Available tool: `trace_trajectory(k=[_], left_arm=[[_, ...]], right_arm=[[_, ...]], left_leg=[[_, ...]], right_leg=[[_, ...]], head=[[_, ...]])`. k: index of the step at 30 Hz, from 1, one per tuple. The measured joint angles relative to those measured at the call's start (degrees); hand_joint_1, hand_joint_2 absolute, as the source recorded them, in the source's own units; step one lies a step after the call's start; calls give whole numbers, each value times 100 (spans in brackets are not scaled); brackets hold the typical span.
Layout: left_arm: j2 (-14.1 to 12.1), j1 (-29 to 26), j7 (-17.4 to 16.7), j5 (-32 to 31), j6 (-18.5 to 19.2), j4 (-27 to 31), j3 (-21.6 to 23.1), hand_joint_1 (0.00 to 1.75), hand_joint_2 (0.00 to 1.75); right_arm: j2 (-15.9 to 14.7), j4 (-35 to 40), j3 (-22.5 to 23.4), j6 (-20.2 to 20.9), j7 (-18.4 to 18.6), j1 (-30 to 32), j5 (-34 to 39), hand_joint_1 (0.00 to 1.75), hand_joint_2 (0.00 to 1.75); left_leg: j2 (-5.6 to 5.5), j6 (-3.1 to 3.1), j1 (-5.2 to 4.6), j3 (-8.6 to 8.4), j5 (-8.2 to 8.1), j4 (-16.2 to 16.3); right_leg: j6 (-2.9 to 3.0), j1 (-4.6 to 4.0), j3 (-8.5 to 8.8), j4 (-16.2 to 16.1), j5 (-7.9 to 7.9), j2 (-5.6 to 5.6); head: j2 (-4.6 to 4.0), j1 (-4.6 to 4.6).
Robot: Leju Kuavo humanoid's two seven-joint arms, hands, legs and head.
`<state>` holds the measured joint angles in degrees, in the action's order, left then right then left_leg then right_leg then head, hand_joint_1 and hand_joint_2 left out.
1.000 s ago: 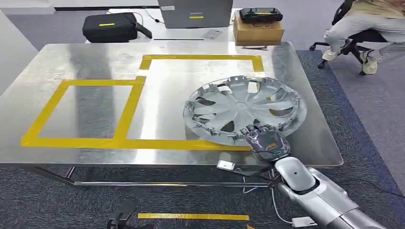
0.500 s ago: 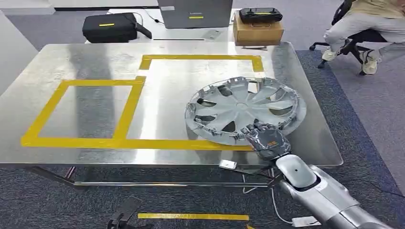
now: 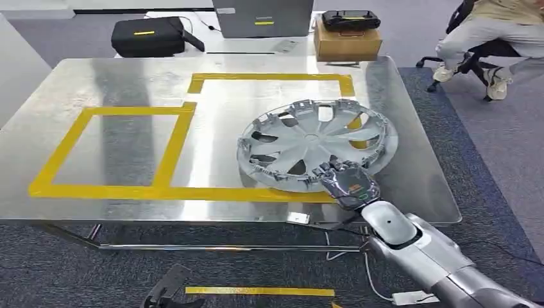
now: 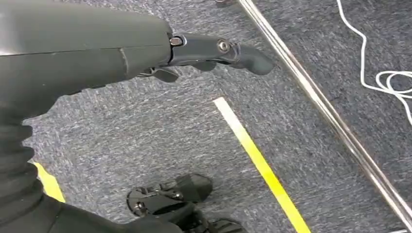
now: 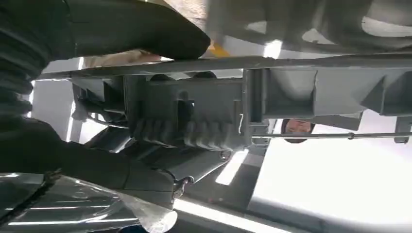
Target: Take the parts from the cabinet and place them on the table.
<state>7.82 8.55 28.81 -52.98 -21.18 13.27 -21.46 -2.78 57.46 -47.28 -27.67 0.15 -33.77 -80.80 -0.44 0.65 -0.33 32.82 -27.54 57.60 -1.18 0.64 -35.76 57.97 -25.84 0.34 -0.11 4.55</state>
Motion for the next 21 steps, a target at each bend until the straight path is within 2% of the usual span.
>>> trace_trajectory(k=[21], left_arm=[[-2,-8,-87,-52,81,0,125,0,175]], right_arm=[[319,-385,-232,-105,-210,-104,181,143,175]], left_leg=[[0,0,0,-1,0,0]], right_leg=[[0,-1,0,0,0,1]], head=[[0,2]])
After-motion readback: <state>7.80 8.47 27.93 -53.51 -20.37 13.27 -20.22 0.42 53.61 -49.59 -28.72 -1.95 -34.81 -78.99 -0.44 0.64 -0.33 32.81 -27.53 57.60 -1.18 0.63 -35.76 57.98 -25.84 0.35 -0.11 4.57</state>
